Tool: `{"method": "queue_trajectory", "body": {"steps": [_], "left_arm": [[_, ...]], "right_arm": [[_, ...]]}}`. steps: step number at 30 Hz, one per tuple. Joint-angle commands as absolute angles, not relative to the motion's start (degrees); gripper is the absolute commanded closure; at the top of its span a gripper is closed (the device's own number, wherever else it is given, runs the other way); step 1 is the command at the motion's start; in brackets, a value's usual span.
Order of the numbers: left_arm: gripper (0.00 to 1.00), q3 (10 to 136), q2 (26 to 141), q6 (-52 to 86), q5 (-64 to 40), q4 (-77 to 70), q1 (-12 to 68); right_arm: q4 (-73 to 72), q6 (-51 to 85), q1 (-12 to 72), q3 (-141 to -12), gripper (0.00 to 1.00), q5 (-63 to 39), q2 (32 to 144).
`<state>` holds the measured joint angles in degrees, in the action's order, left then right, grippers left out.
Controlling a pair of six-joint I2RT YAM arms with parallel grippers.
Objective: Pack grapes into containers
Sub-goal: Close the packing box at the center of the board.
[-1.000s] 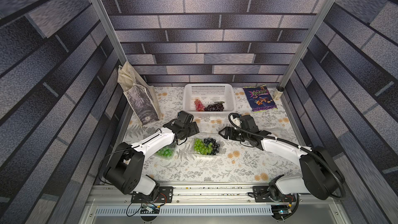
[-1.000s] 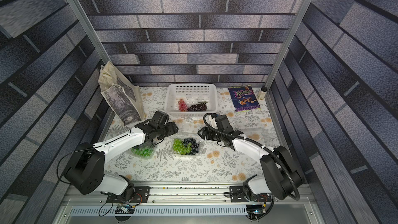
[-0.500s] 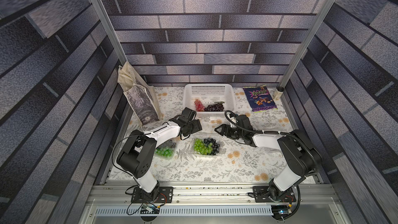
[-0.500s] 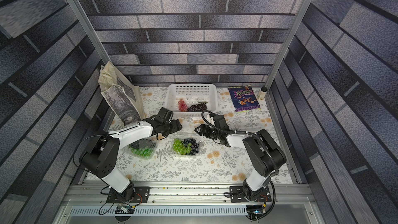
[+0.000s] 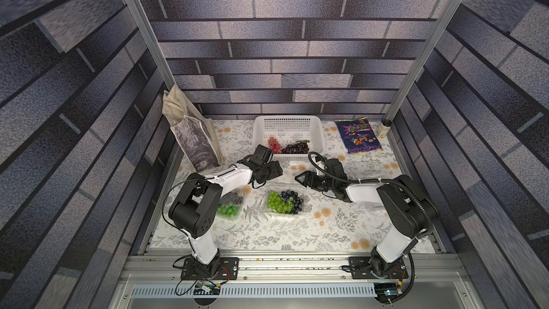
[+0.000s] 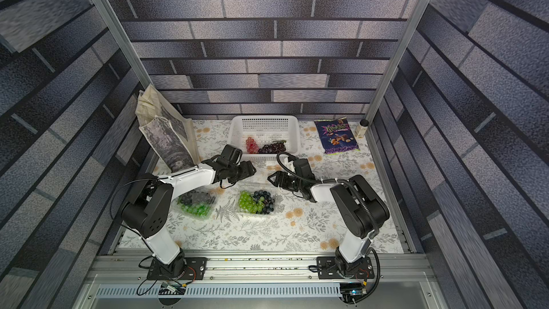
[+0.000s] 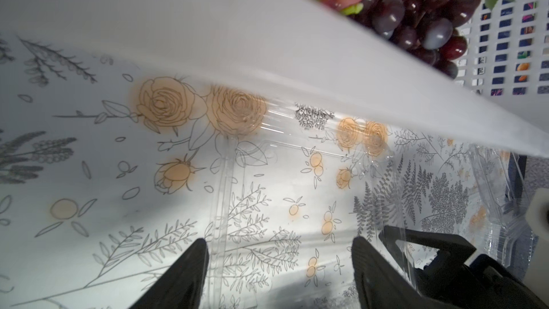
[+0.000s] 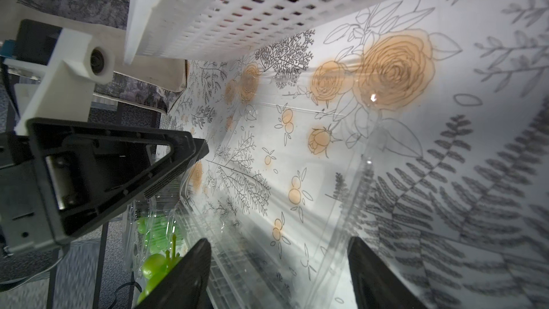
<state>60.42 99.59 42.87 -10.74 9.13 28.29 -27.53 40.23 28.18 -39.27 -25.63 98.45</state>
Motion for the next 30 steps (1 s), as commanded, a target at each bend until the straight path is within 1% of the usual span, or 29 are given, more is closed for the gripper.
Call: {"method": "queue_trajectory", "body": {"steps": [1, 21, 30], "left_arm": [[0.22, 61.28, 100.1, 41.69, -12.48, 7.9, 27.95], [0.22, 57.52, 92.53, 42.63, -11.45, 7.29, 30.1], [0.22, 57.94, 89.15, 41.85, -10.28, 10.45, 30.49]], "right_arm": [[-31.05, 39.53, 27.87, -40.05, 0.27, -26.21, 98.75], [-28.25, 37.27, 27.96, -36.96, 0.28, -26.5, 89.63], [-24.54, 34.89, 28.09, -37.98, 0.28, -26.13, 86.45]]}}
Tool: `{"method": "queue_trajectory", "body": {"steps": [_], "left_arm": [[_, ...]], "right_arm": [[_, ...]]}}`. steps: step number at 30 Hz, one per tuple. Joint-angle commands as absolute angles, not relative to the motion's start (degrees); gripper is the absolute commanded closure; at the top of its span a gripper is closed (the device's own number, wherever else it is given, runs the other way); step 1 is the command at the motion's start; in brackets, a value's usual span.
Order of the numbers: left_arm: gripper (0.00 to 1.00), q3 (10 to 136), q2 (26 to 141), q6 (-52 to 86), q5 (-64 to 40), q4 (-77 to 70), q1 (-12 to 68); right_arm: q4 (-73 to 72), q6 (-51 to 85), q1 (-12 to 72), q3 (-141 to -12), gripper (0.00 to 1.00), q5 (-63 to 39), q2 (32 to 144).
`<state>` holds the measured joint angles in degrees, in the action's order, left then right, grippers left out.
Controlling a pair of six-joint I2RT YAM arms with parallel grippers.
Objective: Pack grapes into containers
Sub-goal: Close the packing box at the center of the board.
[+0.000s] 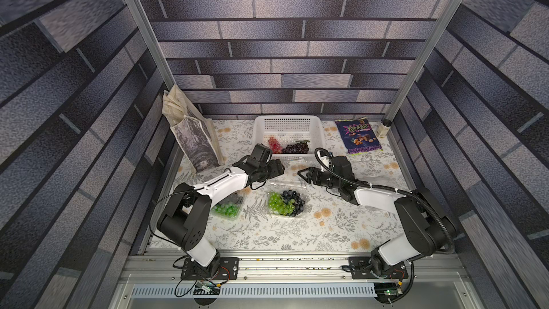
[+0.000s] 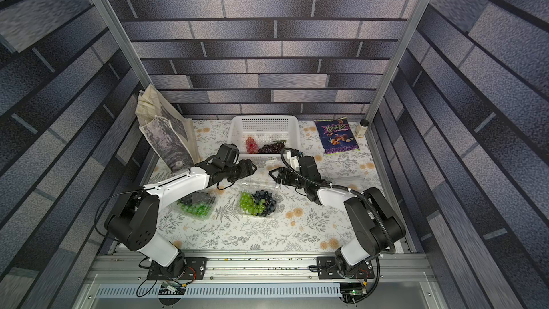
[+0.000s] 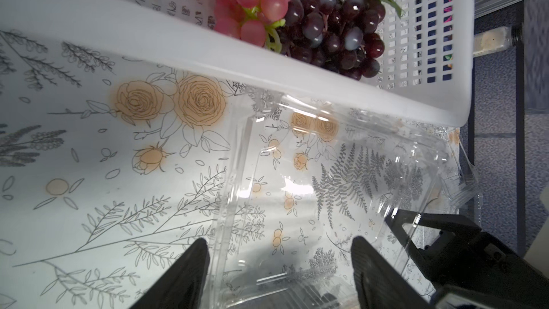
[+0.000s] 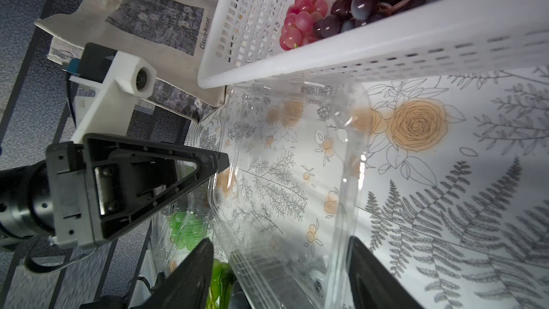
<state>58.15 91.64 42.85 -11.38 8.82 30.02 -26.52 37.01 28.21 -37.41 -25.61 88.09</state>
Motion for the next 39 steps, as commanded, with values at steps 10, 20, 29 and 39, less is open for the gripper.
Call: {"method": "queue_trajectory", "body": {"steps": [10, 20, 29, 39], "left_arm": [[0.22, 56.33, 89.3, 42.76, -10.18, 10.37, 31.61], [0.22, 53.83, 87.42, 44.11, -9.06, 9.92, 32.86], [0.22, 56.4, 87.49, 42.5, -8.61, 11.49, 32.35], [0.22, 59.54, 88.85, 41.63, -9.58, 11.61, 30.98]], "right_arm": [[-25.64, 35.79, 28.3, -36.5, 0.28, -26.19, 86.87], [-26.92, 36.89, 29.78, -34.82, 0.28, -25.75, 87.19], [-22.45, 34.59, 29.89, -37.99, 0.28, -24.74, 85.22], [-16.97, 30.5, 29.84, -43.32, 0.27, -24.61, 85.4]]}}
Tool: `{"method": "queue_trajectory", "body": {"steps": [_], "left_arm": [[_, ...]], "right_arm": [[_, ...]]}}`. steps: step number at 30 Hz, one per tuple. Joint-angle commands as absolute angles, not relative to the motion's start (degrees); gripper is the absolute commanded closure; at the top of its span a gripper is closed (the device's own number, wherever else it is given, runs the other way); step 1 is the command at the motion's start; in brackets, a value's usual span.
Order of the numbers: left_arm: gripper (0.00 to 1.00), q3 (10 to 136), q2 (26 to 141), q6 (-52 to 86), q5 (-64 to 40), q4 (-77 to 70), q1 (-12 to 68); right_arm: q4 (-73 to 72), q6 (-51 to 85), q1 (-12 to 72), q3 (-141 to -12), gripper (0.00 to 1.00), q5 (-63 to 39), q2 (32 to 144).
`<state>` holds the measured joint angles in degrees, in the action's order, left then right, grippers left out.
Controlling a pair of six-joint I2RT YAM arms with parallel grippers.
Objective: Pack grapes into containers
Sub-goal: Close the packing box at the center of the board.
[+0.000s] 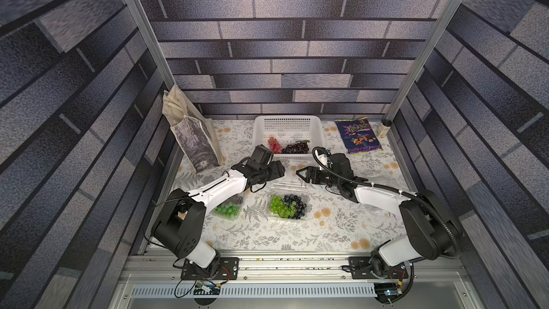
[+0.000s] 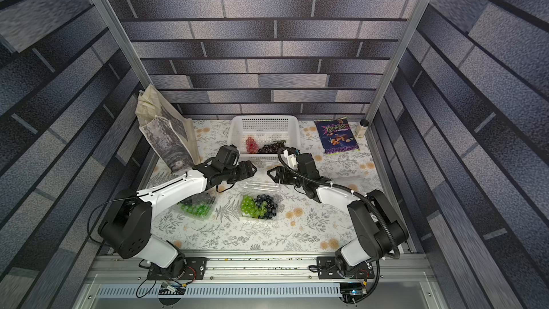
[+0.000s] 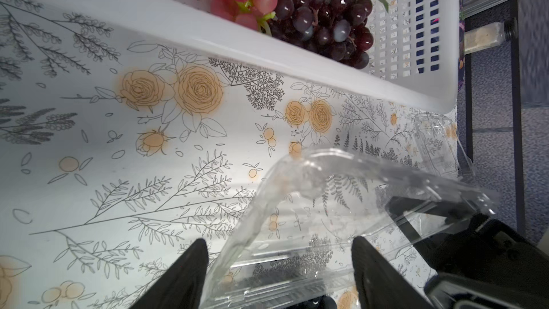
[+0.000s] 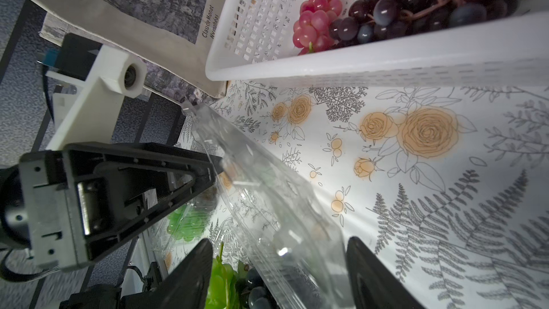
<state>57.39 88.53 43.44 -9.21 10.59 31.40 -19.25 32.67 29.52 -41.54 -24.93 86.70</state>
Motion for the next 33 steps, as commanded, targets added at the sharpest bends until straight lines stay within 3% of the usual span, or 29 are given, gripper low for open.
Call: {"method": "queue_trajectory", "body": {"steps": [1, 21, 33], "left_arm": [[0.22, 59.78, 88.77, 41.55, -9.65, 11.68, 30.86], [0.17, 63.04, 81.28, 39.16, -9.06, 17.01, 28.72], [0.17, 65.38, 79.87, 36.69, -9.12, 22.27, 30.02]], "right_arm": [[-16.68, 30.17, 29.96, -43.71, 0.26, -24.65, 85.36], [-12.29, 28.72, 29.89, -48.33, 0.22, -31.48, 81.65], [-14.79, 32.11, 30.47, -43.25, 0.22, -38.01, 77.35]]}}
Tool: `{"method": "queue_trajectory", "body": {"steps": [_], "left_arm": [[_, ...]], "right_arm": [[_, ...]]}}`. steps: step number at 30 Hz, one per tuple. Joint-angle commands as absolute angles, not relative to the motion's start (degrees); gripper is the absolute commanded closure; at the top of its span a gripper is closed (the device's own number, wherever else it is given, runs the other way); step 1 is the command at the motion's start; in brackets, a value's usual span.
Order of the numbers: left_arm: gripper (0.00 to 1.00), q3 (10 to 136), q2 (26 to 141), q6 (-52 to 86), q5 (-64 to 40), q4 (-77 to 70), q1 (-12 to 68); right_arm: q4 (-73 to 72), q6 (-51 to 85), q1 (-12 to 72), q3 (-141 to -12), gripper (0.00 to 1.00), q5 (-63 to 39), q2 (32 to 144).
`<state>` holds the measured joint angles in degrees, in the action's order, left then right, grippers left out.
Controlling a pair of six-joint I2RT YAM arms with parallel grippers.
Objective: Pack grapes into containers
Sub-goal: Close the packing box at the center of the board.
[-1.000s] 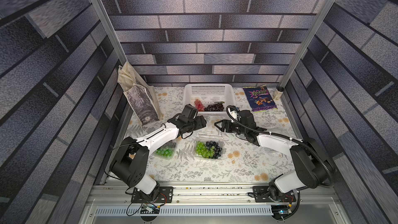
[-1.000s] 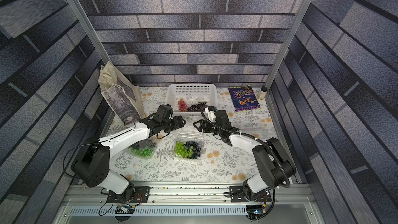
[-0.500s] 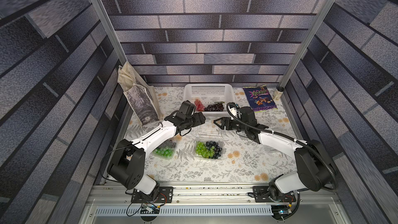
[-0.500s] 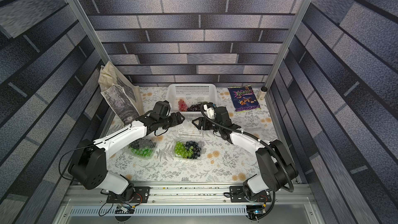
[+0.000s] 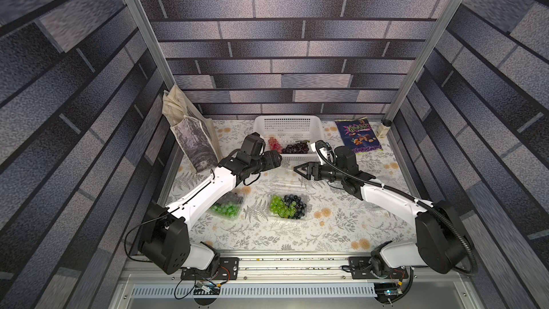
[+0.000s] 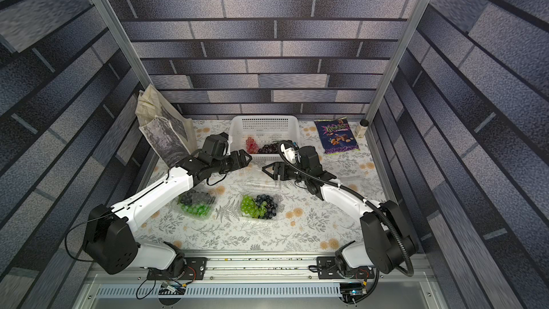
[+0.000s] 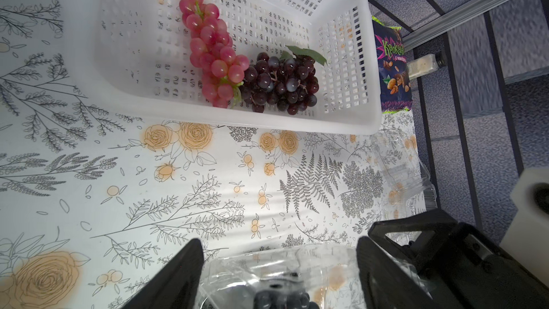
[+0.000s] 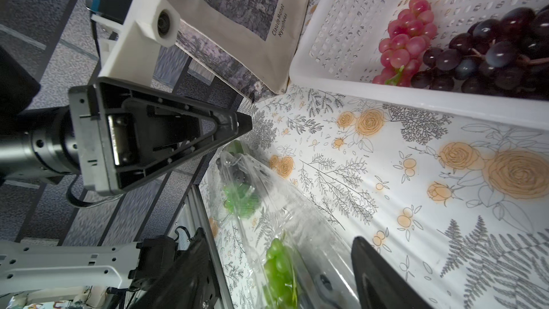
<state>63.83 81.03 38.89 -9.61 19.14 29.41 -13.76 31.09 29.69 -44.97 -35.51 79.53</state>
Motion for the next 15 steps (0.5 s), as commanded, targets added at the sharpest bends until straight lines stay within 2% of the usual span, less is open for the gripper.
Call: {"method": "queue_trajectory", "body": {"steps": [1, 9, 15], "left_arm": [[0.17, 65.64, 80.08, 36.31, -9.07, 22.98, 30.67], [0.21, 63.35, 78.93, 36.11, -6.42, 26.76, 36.97], [0.24, 58.77, 76.06, 38.47, -4.49, 28.01, 40.83]], "right_arm": [[-14.32, 32.15, 30.94, -42.72, 0.22, -37.79, 76.68], [-3.72, 28.91, 37.25, -39.77, 0.26, -30.52, 69.7], [1.31, 30.58, 40.19, -35.14, 0.33, -24.24, 62.87]]}}
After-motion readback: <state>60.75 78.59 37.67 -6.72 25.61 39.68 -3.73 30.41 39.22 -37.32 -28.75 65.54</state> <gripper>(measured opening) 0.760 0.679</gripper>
